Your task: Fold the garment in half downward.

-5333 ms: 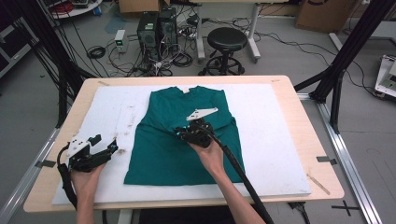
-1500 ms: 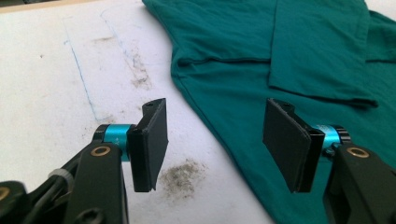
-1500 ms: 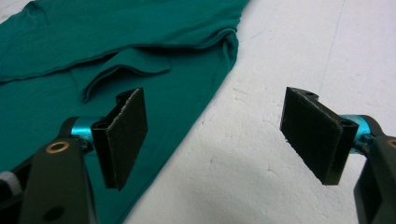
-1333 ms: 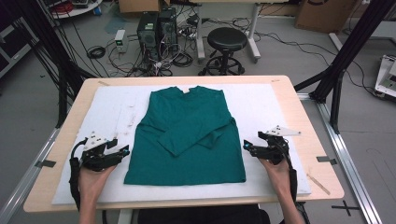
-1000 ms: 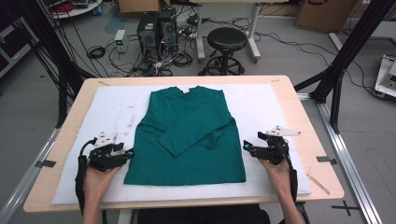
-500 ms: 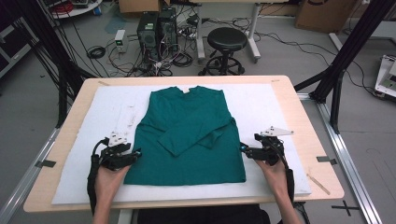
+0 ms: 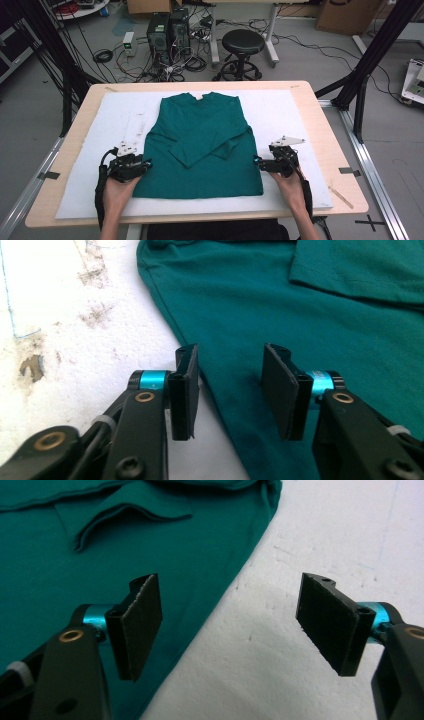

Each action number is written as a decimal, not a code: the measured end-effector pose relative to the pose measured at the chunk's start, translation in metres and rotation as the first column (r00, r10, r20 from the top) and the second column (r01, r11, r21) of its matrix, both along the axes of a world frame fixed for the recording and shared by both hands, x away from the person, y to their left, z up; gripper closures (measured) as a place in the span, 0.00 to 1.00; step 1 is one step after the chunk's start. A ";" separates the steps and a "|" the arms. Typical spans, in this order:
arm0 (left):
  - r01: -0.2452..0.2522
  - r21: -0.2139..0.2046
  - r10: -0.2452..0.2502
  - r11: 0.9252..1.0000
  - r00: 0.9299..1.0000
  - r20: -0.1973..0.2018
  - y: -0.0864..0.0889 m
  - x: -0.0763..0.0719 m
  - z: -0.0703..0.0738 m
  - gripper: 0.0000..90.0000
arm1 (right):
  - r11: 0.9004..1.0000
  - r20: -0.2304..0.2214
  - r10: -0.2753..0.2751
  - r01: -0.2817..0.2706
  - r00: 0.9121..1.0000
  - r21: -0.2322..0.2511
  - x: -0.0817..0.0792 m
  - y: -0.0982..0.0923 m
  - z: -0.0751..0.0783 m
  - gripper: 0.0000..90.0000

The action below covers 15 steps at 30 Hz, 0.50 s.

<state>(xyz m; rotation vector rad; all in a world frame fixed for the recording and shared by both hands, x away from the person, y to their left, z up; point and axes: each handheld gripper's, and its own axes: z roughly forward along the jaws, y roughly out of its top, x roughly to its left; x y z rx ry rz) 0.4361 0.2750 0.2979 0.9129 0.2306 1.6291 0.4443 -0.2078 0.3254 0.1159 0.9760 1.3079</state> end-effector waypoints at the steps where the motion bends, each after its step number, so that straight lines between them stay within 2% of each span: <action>1: 0.002 0.001 -0.002 1.000 1.000 0.000 0.000 0.000 0.000 0.68 | 1.000 -0.003 -0.008 0.008 1.000 -0.005 0.001 0.001 0.000 0.33; 5: 0.004 0.014 -0.004 1.000 1.000 0.004 0.000 0.000 -0.001 0.72 | 0.999 -0.003 -0.045 0.045 0.999 -0.007 0.002 0.007 0.001 0.37; 15: 0.021 0.021 -0.021 1.000 1.000 0.002 0.001 0.001 -0.001 0.84 | 0.997 -0.031 -0.072 0.071 0.997 -0.016 0.004 0.013 0.002 0.49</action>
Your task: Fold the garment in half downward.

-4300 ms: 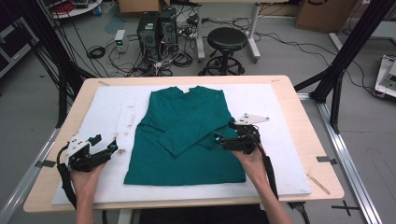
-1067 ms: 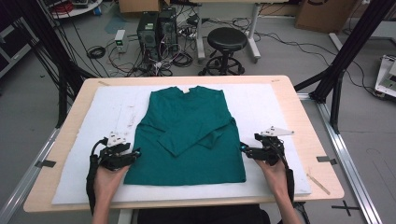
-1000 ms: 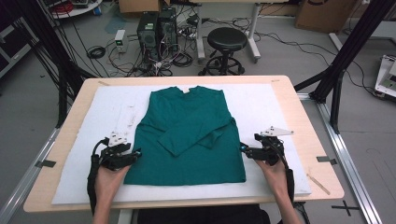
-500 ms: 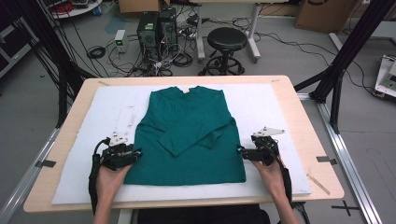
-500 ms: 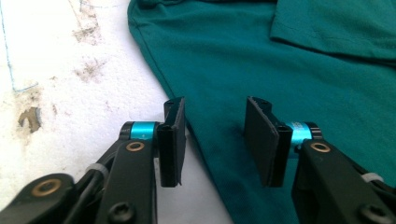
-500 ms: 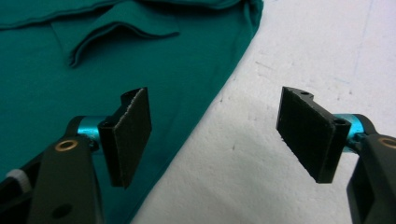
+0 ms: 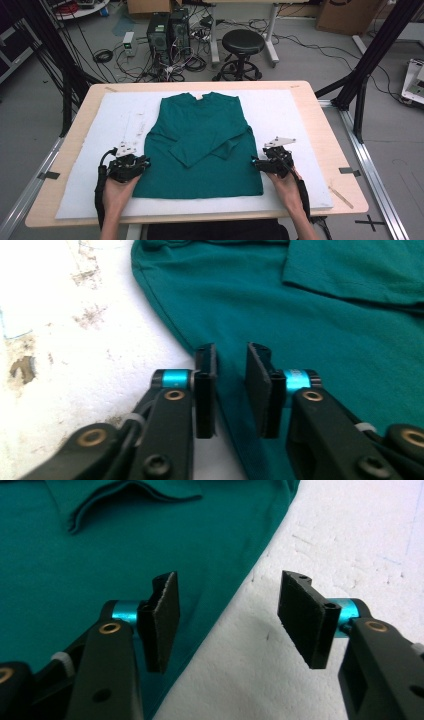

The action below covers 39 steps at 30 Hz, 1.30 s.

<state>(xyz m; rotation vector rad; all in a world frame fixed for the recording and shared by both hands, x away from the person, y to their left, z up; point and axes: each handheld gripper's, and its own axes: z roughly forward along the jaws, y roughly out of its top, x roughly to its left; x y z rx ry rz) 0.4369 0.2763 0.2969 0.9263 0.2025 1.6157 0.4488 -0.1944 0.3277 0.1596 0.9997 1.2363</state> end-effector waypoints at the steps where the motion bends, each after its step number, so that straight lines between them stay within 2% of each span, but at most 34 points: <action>1: -0.002 0.004 0.002 1.000 1.000 0.000 0.000 0.000 0.000 0.85 | 1.000 -0.004 -0.003 0.003 1.000 0.001 0.001 0.001 0.000 0.50; 3: -0.001 0.008 0.001 1.000 1.000 0.002 0.000 0.000 0.000 0.86 | 1.000 -0.006 -0.014 0.014 1.000 -0.001 0.002 0.002 0.001 0.52; 7: 0.005 0.017 -0.005 1.000 1.000 0.004 -0.001 0.001 -0.001 0.91 | 1.000 -0.015 -0.001 0.001 1.000 -0.006 0.002 0.002 0.001 0.56; 9: 0.004 0.025 -0.004 1.000 1.000 0.003 0.000 0.001 -0.001 0.94 | 1.000 -0.017 0.007 -0.007 1.000 -0.012 0.002 0.003 0.000 0.62; 14: 0.037 0.025 -0.037 0.999 0.999 0.000 0.002 0.002 0.000 0.94 | 1.000 -0.020 0.018 -0.018 1.000 -0.024 0.002 0.003 0.000 0.68; 20: 0.037 0.025 -0.037 0.999 0.999 0.001 0.002 0.002 0.000 0.95 | 0.999 -0.015 0.026 -0.027 1.000 -0.039 0.003 0.005 -0.002 0.80; 30: 0.037 0.029 -0.037 0.999 0.999 -0.001 0.002 0.002 -0.001 0.95 | 0.998 -0.012 0.039 -0.039 0.999 -0.058 0.004 0.008 -0.003 0.96; 33: 0.037 0.030 -0.037 0.999 0.999 0.000 0.002 0.002 -0.001 0.96 | 0.997 -0.004 0.030 -0.030 1.000 -0.064 0.004 0.009 -0.004 0.98; 39: 0.047 0.035 -0.047 0.998 0.999 -0.006 0.003 0.001 -0.001 0.96 | 0.997 -0.015 0.044 -0.045 0.999 -0.067 0.003 0.006 -0.002 0.98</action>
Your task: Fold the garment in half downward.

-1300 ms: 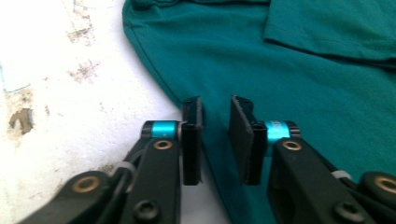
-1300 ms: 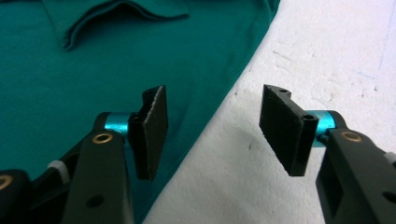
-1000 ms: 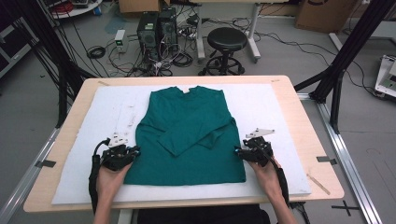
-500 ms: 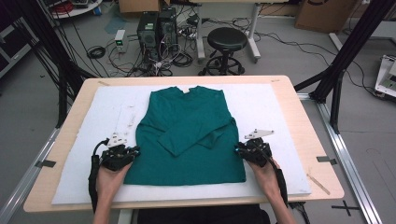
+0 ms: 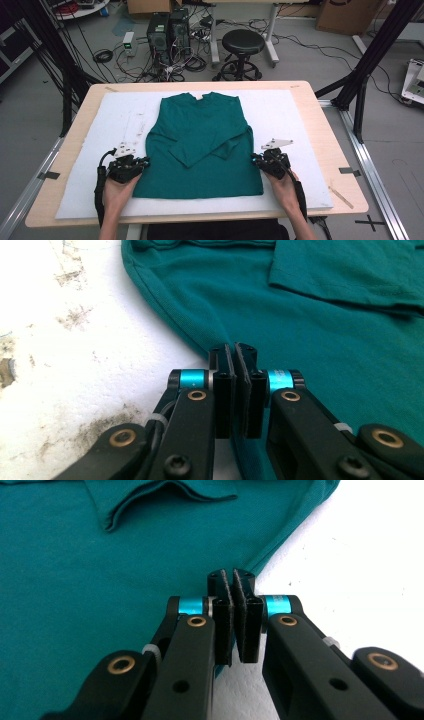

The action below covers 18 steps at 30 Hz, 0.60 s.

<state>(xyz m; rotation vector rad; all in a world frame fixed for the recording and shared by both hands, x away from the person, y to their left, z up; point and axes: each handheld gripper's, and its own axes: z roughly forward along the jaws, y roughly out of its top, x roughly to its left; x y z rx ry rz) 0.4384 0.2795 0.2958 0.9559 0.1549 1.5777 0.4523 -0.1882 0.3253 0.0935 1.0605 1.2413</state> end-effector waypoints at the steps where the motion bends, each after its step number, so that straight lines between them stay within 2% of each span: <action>1: 0.000 0.002 0.000 1.000 1.000 0.000 0.000 0.000 0.000 0.96 | 1.000 -0.003 0.002 -0.002 1.000 0.001 0.000 0.000 0.000 0.98; 8: 0.013 0.015 -0.013 1.000 1.000 -0.006 0.001 -0.004 -0.003 0.96 | 1.000 -0.018 0.011 -0.011 1.000 -0.016 -0.001 -0.006 -0.004 0.98; 14: 0.041 0.043 -0.040 0.998 0.999 -0.008 0.003 -0.007 -0.011 0.96 | 0.998 -0.025 0.046 -0.047 0.999 -0.029 -0.003 -0.015 -0.010 0.98; 18: 0.032 0.062 -0.032 0.998 0.999 -0.005 0.001 -0.008 -0.019 0.96 | 0.998 -0.025 0.052 -0.053 0.998 -0.037 -0.004 -0.020 -0.017 0.98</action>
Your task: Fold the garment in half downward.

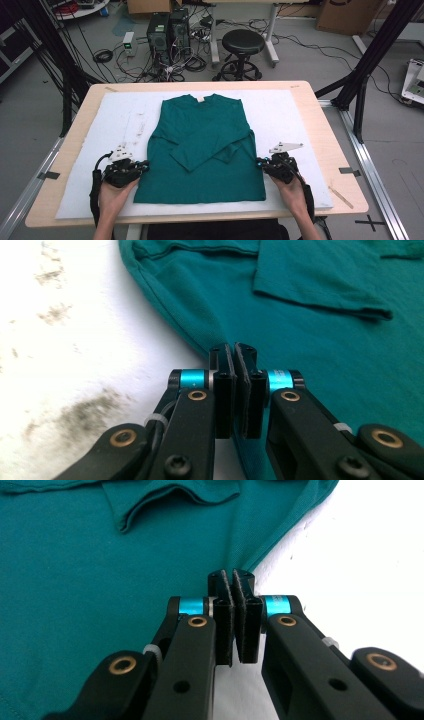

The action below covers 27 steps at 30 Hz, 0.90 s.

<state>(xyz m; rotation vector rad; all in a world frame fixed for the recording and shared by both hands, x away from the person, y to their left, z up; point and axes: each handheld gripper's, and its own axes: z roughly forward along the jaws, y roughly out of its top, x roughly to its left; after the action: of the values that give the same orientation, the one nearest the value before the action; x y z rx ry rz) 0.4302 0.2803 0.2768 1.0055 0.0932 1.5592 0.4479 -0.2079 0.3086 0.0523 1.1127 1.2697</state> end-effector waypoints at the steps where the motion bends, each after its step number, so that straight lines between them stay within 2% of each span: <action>1: -0.002 0.004 0.002 1.000 1.000 0.000 -0.001 0.001 -0.003 0.96 | 1.000 0.002 -0.001 0.001 1.000 -0.003 0.000 -0.001 -0.002 0.98; 7: -0.025 0.038 0.025 0.999 1.000 0.006 -0.004 0.002 -0.020 0.96 | 1.000 0.000 0.007 -0.007 1.000 -0.016 -0.001 -0.008 -0.017 0.98; 17: -0.018 0.049 0.017 0.999 1.000 0.020 -0.007 0.002 -0.041 0.96 | 0.999 0.008 -0.014 0.014 1.000 -0.041 0.001 -0.012 -0.039 0.98; 25: -0.005 0.079 0.004 0.997 1.000 0.016 -0.008 0.004 -0.060 0.96 | 0.999 0.002 0.006 -0.005 1.000 -0.049 0.003 -0.020 -0.058 0.98; 27: -0.001 0.088 0.000 0.996 1.000 0.014 -0.008 0.004 -0.066 0.96 | 0.999 -0.001 0.010 -0.010 1.000 -0.052 0.003 -0.022 -0.067 0.98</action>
<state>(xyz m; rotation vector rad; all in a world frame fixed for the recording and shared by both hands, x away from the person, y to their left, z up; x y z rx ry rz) 0.4339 0.2720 0.2113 1.0634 0.0150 1.5819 0.4511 -0.2301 0.2420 0.0088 1.1475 1.2494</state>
